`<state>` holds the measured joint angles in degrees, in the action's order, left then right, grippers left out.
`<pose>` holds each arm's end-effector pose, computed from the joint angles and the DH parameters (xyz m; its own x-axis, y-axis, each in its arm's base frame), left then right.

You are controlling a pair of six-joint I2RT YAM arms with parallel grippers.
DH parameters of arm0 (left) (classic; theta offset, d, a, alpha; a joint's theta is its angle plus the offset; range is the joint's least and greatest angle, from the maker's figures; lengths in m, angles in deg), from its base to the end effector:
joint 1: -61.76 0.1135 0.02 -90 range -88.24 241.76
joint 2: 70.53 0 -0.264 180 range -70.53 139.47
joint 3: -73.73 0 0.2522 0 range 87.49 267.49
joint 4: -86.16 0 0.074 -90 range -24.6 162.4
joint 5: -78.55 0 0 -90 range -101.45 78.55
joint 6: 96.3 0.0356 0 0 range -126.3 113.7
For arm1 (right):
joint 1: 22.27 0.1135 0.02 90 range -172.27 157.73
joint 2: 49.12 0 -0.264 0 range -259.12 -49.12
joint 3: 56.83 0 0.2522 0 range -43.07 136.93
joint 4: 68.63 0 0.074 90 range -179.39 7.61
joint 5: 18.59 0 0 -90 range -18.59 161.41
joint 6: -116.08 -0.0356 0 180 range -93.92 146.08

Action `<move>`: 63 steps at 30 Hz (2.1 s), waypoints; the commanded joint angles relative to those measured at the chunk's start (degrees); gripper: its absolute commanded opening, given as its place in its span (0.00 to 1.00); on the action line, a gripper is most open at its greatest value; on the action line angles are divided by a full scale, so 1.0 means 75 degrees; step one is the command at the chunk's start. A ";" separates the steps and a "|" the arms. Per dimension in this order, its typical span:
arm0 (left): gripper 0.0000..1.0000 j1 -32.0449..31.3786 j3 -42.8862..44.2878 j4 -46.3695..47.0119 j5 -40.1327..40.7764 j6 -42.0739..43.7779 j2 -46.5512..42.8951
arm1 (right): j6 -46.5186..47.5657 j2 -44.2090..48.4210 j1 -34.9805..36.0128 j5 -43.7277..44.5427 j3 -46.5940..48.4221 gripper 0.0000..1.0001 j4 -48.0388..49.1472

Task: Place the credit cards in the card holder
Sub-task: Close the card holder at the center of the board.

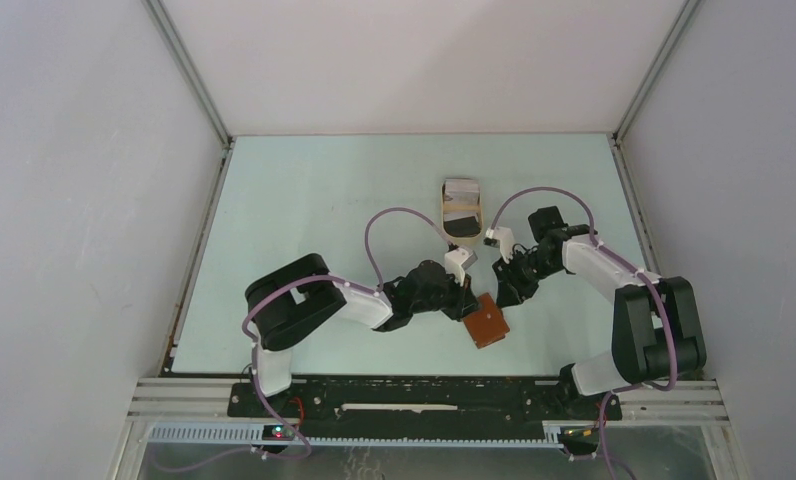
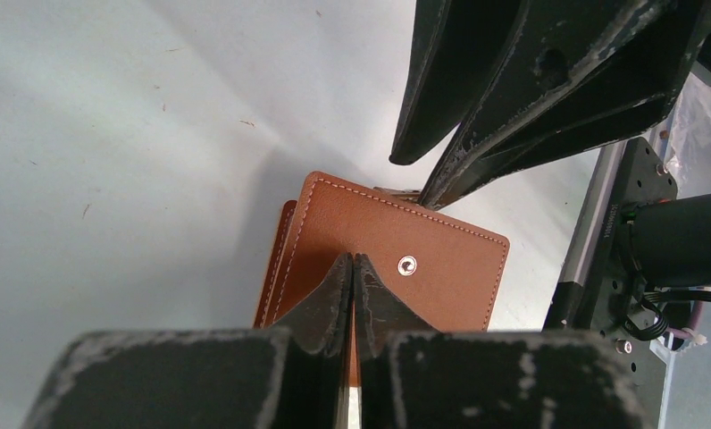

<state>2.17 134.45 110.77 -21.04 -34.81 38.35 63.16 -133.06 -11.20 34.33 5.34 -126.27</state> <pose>0.1840 -0.3253 0.1318 -0.6205 0.1274 -0.7738 0.7186 0.4873 -0.4960 0.2365 0.0681 0.1818 -0.6117 -0.6098 -0.5040 -0.7906 0.4939 0.3620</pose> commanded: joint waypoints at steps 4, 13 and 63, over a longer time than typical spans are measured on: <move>0.05 0.0059 0.0437 0.0052 0.0098 0.0008 0.0097 | -0.0097 -0.0031 0.0059 0.0139 0.0258 0.33 0.0029; 0.04 0.0117 0.0430 0.0052 0.0030 -0.0074 0.0120 | -0.0163 -0.0093 0.0059 0.0186 0.0318 0.19 -0.0005; 0.02 0.0346 0.0443 -0.0288 0.0261 -0.2757 0.0358 | -0.0911 -0.0185 0.0508 -0.0429 0.0648 0.00 0.0322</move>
<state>4.75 135.69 108.63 -19.99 -54.24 40.21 57.24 -133.90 -8.14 32.76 8.13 -123.32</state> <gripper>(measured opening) 0.023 0.006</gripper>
